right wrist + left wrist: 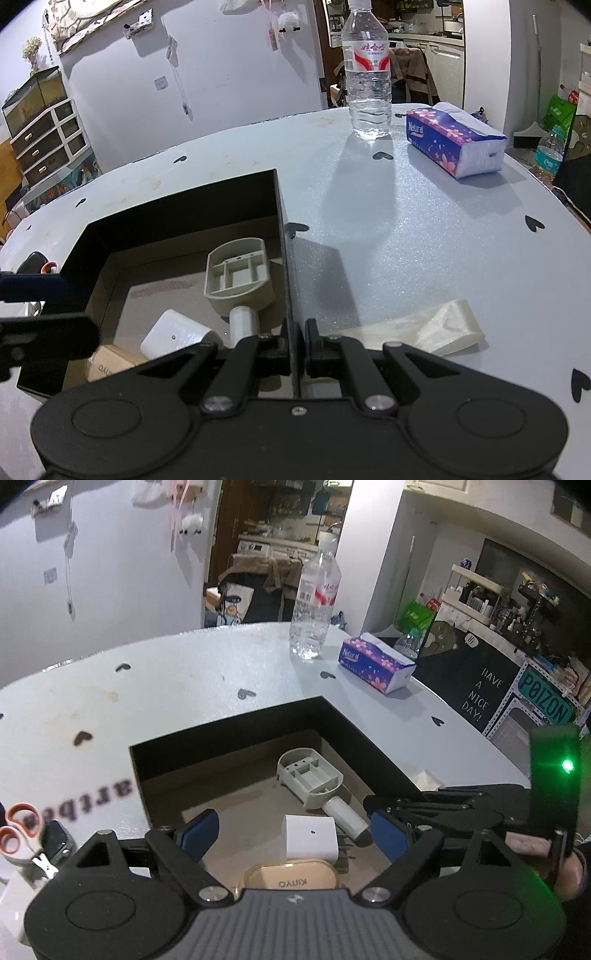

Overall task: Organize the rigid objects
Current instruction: 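Carry the white charger with the left gripper and release it into the box, then move the left gripper to the second white charger and close on it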

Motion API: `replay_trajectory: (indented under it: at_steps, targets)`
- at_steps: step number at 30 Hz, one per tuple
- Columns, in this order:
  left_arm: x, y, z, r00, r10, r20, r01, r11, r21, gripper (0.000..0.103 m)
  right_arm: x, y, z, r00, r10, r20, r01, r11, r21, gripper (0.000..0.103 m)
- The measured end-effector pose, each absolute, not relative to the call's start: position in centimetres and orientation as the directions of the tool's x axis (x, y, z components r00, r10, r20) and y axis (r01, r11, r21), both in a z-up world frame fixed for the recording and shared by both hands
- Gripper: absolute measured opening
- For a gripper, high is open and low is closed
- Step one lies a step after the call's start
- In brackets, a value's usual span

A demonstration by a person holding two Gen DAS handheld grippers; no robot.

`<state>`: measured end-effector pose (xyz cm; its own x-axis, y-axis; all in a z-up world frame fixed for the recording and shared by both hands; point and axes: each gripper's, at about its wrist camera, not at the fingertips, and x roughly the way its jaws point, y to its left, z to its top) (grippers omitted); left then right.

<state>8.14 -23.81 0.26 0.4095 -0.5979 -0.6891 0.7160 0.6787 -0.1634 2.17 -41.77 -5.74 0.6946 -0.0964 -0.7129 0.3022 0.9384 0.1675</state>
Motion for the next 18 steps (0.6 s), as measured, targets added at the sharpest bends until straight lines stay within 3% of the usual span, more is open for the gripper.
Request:
replay_trajectory:
  at_steps: [8, 13, 18]
  targets:
    - [6.6, -22.4, 0.4, 0.429, -0.603, -0.673, 0.736, 0.665, -0.126, 0.091, 2.2, -41.6, -5.7, 0.693, -0.107, -0.713, 0.313, 0.936, 0.163, 0.006]
    - [6.0, -21.0, 0.5, 0.470, -0.602, -0.645, 0.728, 0.678, -0.103, 0.103, 2.2, -41.6, -5.7, 0.693, -0.112, -0.712, 0.319, 0.934, 0.163, 0.006]
    - [6.1, -18.5, 0.0, 0.543, -0.556, -0.629, 0.677, 0.733, -0.064, 0.103, 2.2, -41.6, -5.7, 0.696, -0.112, -0.710, 0.318, 0.934, 0.165, 0.006]
